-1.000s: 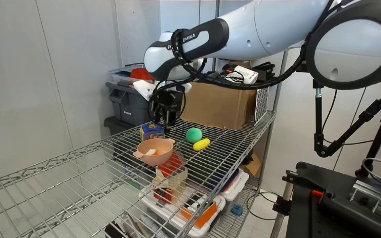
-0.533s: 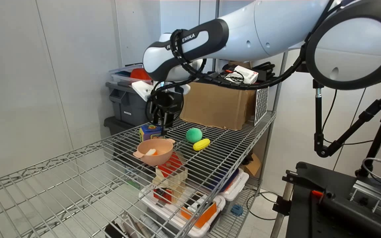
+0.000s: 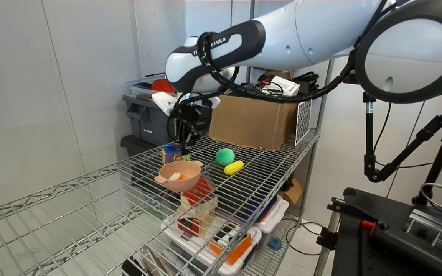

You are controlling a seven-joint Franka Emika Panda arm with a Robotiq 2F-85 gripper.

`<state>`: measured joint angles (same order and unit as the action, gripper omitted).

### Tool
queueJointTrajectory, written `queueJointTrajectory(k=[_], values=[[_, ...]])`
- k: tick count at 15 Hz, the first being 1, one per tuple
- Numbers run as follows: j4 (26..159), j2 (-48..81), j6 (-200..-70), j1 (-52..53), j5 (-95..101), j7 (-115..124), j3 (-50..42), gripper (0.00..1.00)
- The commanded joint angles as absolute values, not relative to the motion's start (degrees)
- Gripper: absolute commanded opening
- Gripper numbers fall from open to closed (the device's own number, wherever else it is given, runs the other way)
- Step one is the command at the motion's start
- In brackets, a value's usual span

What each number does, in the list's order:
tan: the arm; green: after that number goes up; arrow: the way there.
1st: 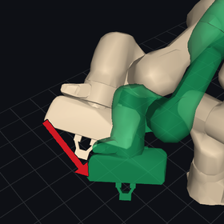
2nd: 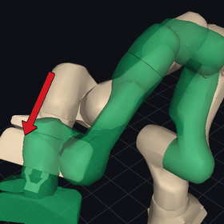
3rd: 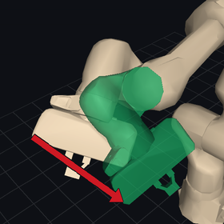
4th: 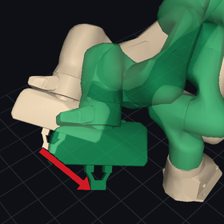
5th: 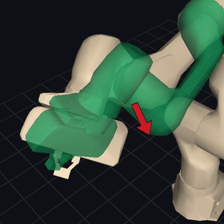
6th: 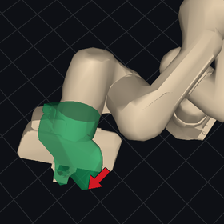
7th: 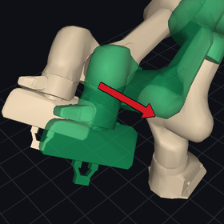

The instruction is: Pick the cube and move it to the left on the shelf

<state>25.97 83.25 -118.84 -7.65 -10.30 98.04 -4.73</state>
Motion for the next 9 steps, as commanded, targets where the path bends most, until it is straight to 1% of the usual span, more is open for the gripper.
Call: queueJointTrajectory(k=[1,2,3,4,6,9], values=[[25.76,83.17,-121.41,-8.18,-10.00,97.33,-2.38,0.05],[25.71,83.14,-122.10,-8.22,-10.19,97.06,-1.96,0.01],[25.45,83.38,-123.48,-8.30,-10.45,96.46,-1.35,0.00],[25.23,83.61,-124.84,-8.33,-10.61,95.63,-0.80,0.04],[24.91,83.95,-127.79,-8.38,-10.84,93.56,0.30,0.02],[25.82,81.15,-129.62,-7.90,-11.65,89.92,2.60,0.03]])
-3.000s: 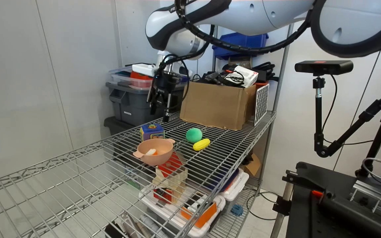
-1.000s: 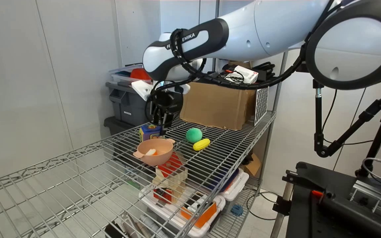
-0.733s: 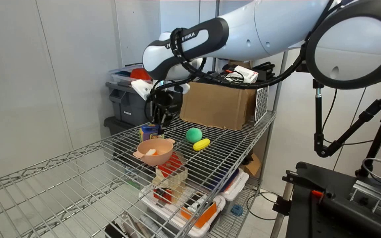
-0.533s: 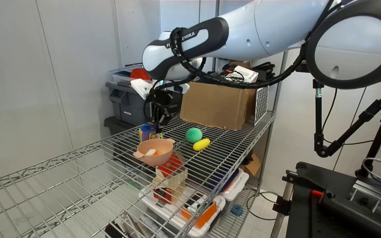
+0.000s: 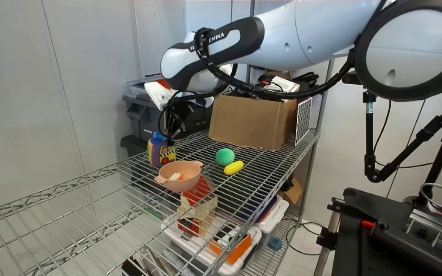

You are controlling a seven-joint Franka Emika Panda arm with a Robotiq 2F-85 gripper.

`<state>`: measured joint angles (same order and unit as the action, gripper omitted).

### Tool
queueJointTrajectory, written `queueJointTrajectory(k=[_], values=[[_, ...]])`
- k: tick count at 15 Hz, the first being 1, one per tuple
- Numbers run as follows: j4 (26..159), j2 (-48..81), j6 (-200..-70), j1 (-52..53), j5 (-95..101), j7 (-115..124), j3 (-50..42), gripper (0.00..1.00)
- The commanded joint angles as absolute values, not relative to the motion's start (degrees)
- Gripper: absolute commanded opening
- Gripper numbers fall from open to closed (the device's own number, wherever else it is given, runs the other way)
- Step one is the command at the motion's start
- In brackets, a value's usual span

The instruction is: Pick the cube and move it to the left on the shelf

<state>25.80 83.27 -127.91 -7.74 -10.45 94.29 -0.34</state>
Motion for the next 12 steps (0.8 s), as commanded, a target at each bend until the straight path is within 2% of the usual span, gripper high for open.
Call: queueJointTrajectory(k=[1,8,12], values=[[25.50,80.54,-129.11,-7.85,-12.02,88.44,3.64,0.03],[27.10,72.53,-118.30,-4.02,-12.64,81.18,7.88,0.03],[28.47,72.04,-112.37,-1.26,-12.32,76.69,7.91,0.03]])
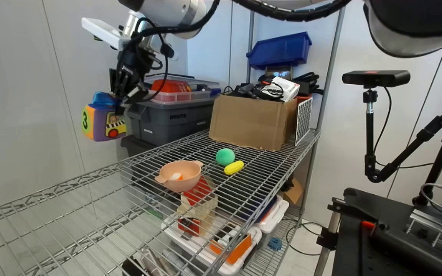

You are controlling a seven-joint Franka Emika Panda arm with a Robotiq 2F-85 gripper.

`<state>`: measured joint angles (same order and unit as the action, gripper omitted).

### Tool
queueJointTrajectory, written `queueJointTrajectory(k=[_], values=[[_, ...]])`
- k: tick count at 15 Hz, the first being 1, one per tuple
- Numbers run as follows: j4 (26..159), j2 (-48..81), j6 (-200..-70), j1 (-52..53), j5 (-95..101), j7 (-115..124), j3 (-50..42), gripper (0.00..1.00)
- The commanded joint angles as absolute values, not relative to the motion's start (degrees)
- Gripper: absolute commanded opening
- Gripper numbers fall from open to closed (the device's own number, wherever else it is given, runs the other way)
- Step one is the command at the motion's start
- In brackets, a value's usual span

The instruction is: Pick the cube and move it to the left on the shelf

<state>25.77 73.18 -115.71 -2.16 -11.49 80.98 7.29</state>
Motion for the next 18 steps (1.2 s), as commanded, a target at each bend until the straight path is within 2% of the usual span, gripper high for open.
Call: queueJointTrajectory(k=[1,2,7,16,17,18], values=[[26.42,73.90,-110.34,-0.39,-12.12,76.05,7.65,0.03],[22.77,76.53,-107.05,0.31,-11.93,75.55,7.34,0.03],[23.36,79.62,-98.49,2.06,-10.65,71.08,6.02,0.03],[24.86,82.38,-95.49,2.88,-8.65,66.92,2.83,0.03],[25.31,82.08,-96.06,2.93,-8.65,67.08,2.60,0.38],[25.41,81.99,-95.82,2.93,-8.64,66.70,2.55,0.39]])
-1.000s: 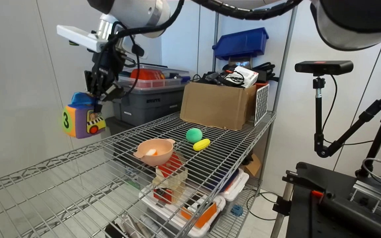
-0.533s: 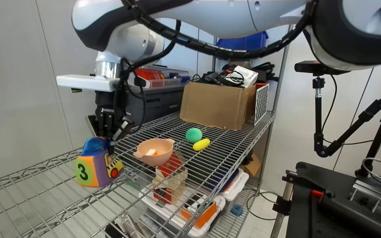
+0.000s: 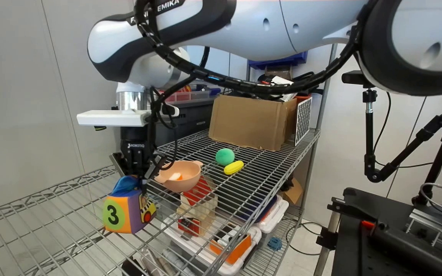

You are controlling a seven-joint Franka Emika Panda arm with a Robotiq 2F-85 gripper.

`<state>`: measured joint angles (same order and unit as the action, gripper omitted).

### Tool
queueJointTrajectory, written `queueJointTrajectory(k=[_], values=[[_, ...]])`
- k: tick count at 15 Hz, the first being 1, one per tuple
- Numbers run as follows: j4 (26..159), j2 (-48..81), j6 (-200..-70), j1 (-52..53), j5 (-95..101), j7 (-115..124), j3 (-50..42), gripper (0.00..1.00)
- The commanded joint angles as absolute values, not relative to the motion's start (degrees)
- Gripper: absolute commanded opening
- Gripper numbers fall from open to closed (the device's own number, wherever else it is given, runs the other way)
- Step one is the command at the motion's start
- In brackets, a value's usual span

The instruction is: Pick the cube and move it to the left on the shelf

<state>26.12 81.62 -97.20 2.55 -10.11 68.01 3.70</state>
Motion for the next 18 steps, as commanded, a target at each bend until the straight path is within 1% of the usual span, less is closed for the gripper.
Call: queueJointTrajectory(k=[1,2,3,5,8,9,18], values=[[25.68,81.70,-95.98,2.94,-8.58,66.41,2.41,0.47],[26.03,81.33,-95.86,2.96,-8.56,66.07,2.28,0.53],[26.15,81.14,-95.68,2.98,-8.53,65.74,2.17,0.62],[26.26,80.80,-94.88,3.04,-8.41,64.97,2.12,0.74],[26.20,80.26,-93.34,3.27,-7.85,63.36,2.00,0.98],[26.12,79.90,-92.76,3.40,-7.66,62.71,2.01,1.00],[25.13,72.46,-94.32,2.40,-7.73,56.74,2.17,1.00]])
